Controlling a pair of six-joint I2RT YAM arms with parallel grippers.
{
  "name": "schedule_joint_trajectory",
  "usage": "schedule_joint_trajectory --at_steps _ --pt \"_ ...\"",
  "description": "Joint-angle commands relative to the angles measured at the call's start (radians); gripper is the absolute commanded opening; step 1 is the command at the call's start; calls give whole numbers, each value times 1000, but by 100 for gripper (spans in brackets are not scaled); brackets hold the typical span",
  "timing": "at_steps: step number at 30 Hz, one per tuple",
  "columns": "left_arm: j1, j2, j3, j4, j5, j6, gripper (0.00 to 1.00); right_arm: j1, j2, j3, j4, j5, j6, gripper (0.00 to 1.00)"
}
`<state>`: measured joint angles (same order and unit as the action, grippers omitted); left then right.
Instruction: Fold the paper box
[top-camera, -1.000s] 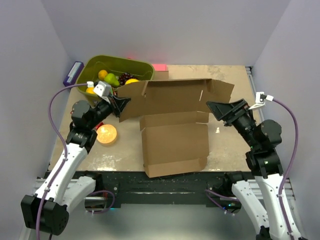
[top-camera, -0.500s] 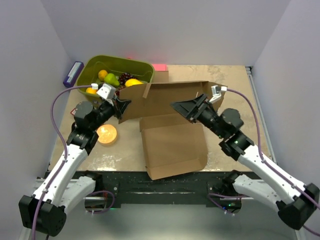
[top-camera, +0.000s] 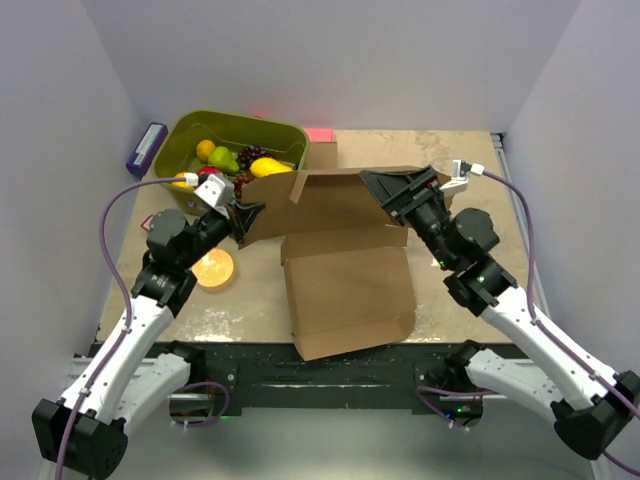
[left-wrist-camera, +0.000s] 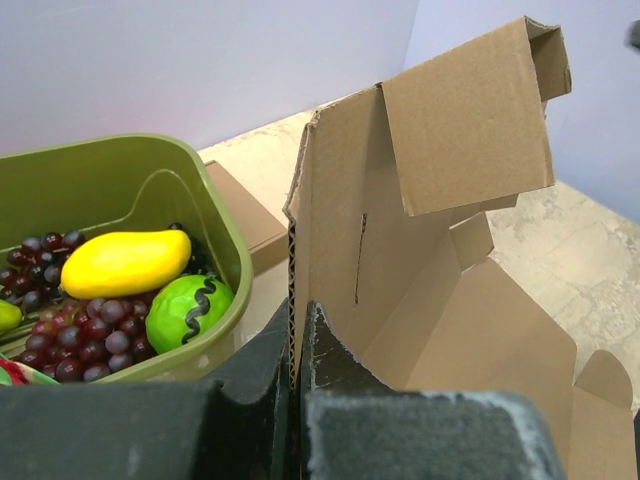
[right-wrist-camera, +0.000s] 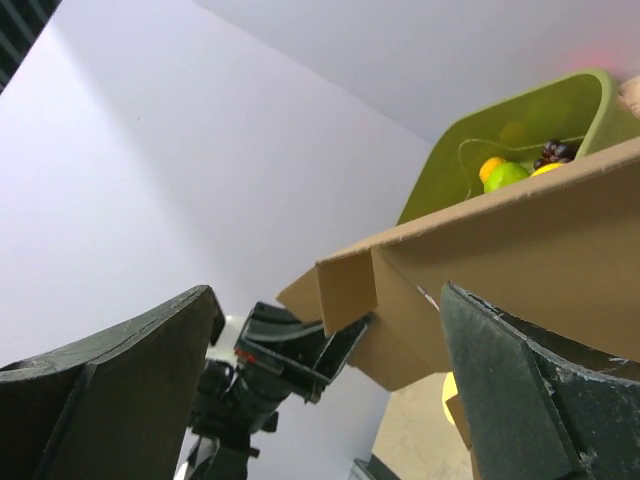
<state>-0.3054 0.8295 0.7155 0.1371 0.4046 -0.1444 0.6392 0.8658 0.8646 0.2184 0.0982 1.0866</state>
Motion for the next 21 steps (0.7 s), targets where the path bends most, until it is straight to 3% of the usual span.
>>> schedule_joint_trajectory --at_steps 1,9,16,21 --pt "-23 -33 -16 48 10 19 0 -21 87 10 56 9 73 98" --pt "-52 -46 -21 47 20 34 0 -47 148 -44 159 -9 196 96" --pt "-75 -50 -28 50 25 52 0 -140 188 -61 190 -17 226 95" --pt "-84 -52 -31 52 27 63 0 -147 200 -116 226 -23 249 84"
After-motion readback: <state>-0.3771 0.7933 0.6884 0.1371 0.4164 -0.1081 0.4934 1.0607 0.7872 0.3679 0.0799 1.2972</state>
